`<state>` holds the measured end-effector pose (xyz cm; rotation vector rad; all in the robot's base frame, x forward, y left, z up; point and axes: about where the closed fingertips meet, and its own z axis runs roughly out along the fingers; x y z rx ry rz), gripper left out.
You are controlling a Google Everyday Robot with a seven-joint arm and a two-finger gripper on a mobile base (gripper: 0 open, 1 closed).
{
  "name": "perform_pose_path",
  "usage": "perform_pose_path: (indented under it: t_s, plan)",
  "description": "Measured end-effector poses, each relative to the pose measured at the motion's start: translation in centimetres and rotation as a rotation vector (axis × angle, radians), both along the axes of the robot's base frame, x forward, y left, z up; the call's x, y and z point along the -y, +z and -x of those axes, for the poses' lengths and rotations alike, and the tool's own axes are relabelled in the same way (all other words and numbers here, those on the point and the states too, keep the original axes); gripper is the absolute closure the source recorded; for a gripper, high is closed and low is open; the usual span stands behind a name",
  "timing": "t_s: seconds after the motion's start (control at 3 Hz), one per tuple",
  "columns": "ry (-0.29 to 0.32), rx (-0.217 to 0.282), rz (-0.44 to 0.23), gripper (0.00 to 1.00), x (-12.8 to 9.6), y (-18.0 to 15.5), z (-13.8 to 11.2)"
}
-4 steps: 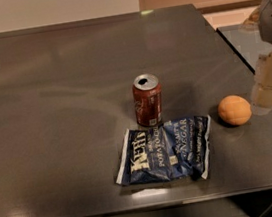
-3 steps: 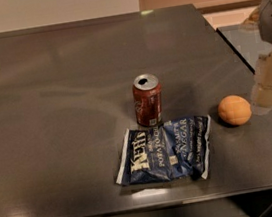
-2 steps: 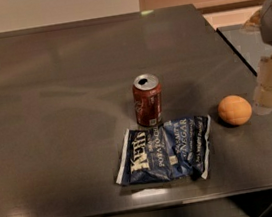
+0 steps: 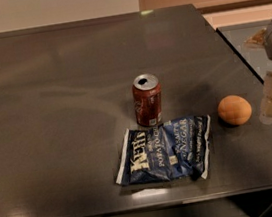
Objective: Pick orange
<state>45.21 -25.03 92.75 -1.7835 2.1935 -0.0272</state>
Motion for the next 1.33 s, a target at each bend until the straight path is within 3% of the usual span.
perform_pose_path:
  t_s: [0.67,1.33]
  plan:
    - [0.024,-0.050,-0.080,0.00,-0.2,-4.0,-0.3]
    - [0.052,-0.065,-0.126,0.00,-1.3,-6.2,0.0]
